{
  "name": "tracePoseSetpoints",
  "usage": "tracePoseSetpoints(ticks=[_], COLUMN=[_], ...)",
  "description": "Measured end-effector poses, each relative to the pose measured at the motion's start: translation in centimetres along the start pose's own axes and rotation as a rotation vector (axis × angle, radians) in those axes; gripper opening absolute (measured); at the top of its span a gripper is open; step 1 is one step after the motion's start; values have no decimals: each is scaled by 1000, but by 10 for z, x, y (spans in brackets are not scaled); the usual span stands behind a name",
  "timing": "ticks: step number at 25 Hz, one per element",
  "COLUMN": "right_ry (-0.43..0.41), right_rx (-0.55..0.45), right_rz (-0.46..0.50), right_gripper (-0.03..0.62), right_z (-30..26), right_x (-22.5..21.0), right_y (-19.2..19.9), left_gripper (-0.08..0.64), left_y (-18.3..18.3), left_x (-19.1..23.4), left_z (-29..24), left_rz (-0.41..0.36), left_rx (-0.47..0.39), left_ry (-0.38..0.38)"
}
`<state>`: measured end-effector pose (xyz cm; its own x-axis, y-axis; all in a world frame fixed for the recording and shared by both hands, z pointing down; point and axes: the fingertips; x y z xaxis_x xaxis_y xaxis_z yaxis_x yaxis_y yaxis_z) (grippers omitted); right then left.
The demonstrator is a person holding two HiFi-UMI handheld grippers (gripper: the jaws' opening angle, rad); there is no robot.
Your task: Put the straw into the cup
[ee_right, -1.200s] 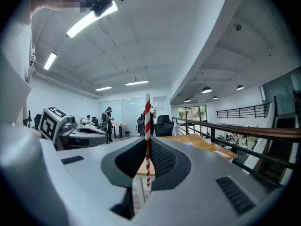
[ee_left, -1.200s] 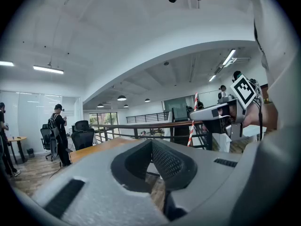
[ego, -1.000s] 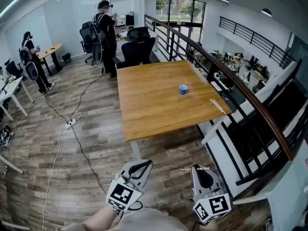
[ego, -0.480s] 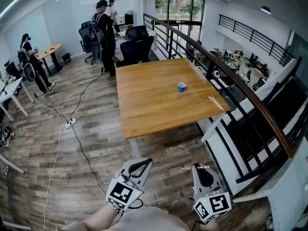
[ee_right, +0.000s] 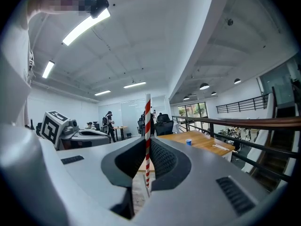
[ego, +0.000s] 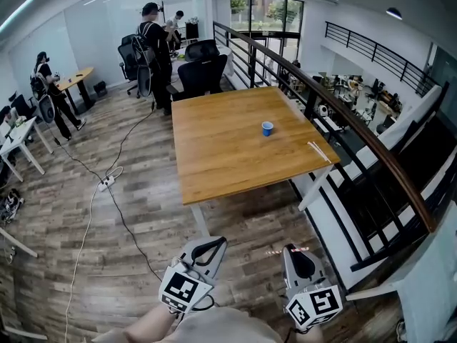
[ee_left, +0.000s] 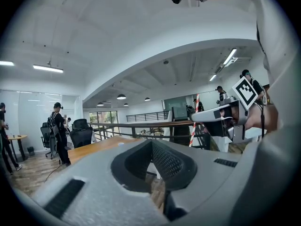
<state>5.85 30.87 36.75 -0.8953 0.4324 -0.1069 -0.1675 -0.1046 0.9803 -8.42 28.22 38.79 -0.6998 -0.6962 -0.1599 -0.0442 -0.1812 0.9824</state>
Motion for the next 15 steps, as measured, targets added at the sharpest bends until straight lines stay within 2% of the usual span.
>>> tracePoseSetpoints(ticks=[15], right_ry=[-19], right_rx=[-12], right_rz=[-9], right_gripper=[37], right_z=[27], right_x=[-30], right_y=[-3], left_gripper=[14], left_y=[-1], left_x=[-43], left_z=[-18], left_rz=[32], left_rx=[11], left_ry=[-31])
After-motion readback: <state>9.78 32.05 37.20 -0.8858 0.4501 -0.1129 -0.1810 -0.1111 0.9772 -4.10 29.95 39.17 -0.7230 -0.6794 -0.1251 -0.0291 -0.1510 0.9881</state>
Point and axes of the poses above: the fingertips, and each gripper's own axes: z backward along the fingers, x to its left, y out of its underside, and after that the axes turned 13 degrees about -x, right-handed
